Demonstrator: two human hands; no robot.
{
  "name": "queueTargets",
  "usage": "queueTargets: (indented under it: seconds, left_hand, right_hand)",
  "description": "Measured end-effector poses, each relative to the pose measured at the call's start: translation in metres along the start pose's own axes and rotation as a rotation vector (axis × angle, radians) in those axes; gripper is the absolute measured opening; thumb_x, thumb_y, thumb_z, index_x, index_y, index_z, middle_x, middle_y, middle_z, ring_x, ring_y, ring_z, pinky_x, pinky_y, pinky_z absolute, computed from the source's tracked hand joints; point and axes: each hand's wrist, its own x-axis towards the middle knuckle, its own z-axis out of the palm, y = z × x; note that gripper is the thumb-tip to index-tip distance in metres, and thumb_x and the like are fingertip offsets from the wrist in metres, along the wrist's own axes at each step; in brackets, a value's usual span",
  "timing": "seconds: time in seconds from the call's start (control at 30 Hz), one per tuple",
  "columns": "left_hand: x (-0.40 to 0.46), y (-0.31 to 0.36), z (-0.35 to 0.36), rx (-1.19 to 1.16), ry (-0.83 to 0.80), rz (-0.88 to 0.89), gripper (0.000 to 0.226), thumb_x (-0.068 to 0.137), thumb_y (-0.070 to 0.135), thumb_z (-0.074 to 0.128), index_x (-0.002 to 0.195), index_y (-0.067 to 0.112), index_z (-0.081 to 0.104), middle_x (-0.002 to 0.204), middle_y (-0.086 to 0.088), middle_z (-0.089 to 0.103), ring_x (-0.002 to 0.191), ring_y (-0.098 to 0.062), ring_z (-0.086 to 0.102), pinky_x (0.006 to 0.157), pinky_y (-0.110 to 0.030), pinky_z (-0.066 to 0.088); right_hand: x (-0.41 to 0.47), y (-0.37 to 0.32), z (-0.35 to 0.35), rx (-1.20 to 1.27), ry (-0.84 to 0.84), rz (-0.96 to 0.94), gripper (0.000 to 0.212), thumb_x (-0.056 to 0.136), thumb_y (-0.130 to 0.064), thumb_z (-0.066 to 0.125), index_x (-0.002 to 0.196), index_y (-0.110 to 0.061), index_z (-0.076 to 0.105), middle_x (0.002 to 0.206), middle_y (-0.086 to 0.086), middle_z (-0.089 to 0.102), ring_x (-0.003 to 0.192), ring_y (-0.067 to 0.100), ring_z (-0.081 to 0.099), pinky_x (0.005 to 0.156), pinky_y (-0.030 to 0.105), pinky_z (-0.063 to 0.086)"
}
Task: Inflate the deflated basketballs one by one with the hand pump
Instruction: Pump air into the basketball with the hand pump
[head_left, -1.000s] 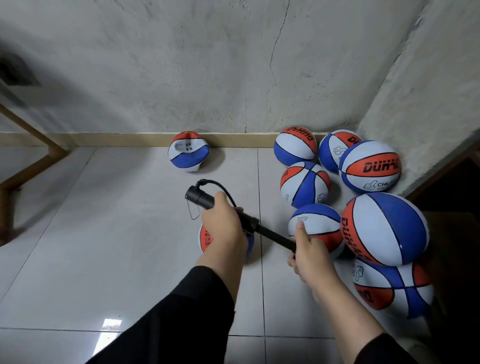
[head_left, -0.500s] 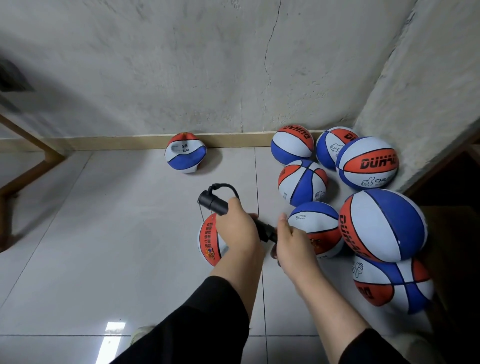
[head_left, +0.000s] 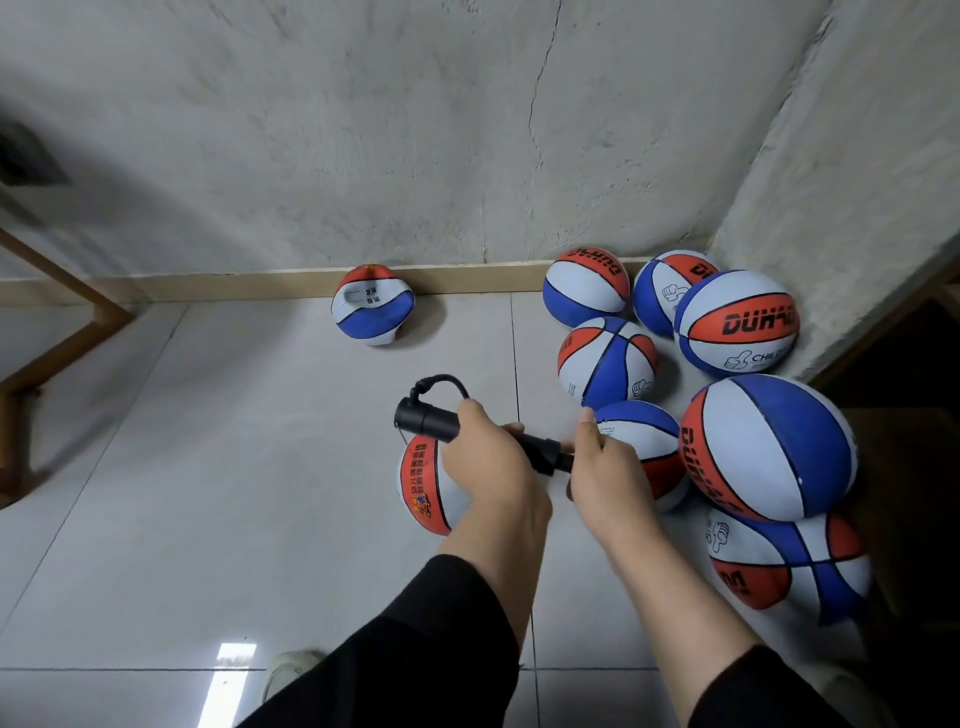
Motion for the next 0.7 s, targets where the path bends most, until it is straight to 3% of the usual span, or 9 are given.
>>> queueTargets:
  seconds: [0.1, 0.2, 0.43, 0.53, 0.7]
  left_hand:
    - [-0.005, 0.003, 0.004, -0.027, -0.012, 0.008, 0.021, 0.098, 0.031, 0.053, 0.103, 0.012, 0.058, 0.078, -0.009, 0.068, 0.07, -0.02, 0.056, 0.06, -0.031, 0.043]
    - [0.0, 0.012, 0.0, 0.035, -0.019, 0.016, 0.025, 0.097, 0.033, 0.053, 0.104, 0.01, 0.06, 0.078, -0.008, 0.069, 0.069, -0.022, 0.058, 0.059, -0.03, 0.047]
    - [0.034, 0.032, -0.008, -0.013, 0.017, -0.002, 0.021, 0.097, 0.032, 0.053, 0.1, 0.011, 0.055, 0.081, -0.011, 0.069, 0.067, -0.024, 0.059, 0.049, -0.027, 0.049]
    - [0.029, 0.025, -0.009, 0.026, 0.025, 0.013, 0.029, 0.097, 0.034, 0.051, 0.109, 0.008, 0.059, 0.081, -0.01, 0.07, 0.067, -0.024, 0.06, 0.04, -0.023, 0.048]
    - [0.012, 0.006, 0.003, 0.092, -0.027, 0.052, 0.039, 0.093, 0.035, 0.054, 0.112, 0.003, 0.065, 0.08, -0.009, 0.07, 0.067, -0.025, 0.06, 0.046, -0.028, 0.049]
  right_hand:
    - [-0.001, -0.01, -0.001, -0.019, -0.009, -0.02, 0.064, 0.109, -0.051, 0.024, 0.093, -0.006, 0.067, 0.087, 0.014, 0.069, 0.084, 0.032, 0.061, 0.071, 0.035, 0.045]
    - [-0.006, -0.007, 0.002, -0.024, -0.055, -0.039, 0.064, 0.108, -0.053, 0.025, 0.08, -0.009, 0.062, 0.073, 0.011, 0.066, 0.069, 0.026, 0.06, 0.059, 0.031, 0.043]
    - [0.005, 0.021, -0.017, 0.038, -0.003, 0.079, 0.069, 0.107, -0.055, 0.027, 0.096, -0.006, 0.074, 0.056, 0.004, 0.057, 0.059, 0.022, 0.051, 0.06, 0.03, 0.039]
    - [0.004, 0.026, -0.009, 0.029, -0.024, 0.085, 0.066, 0.108, -0.053, 0.026, 0.097, -0.006, 0.071, 0.063, 0.004, 0.055, 0.058, 0.02, 0.048, 0.055, 0.028, 0.036]
    - [-0.002, 0.015, 0.009, 0.07, -0.007, 0.082, 0.066, 0.107, -0.054, 0.027, 0.08, -0.006, 0.064, 0.068, 0.013, 0.062, 0.062, 0.027, 0.052, 0.059, 0.032, 0.04]
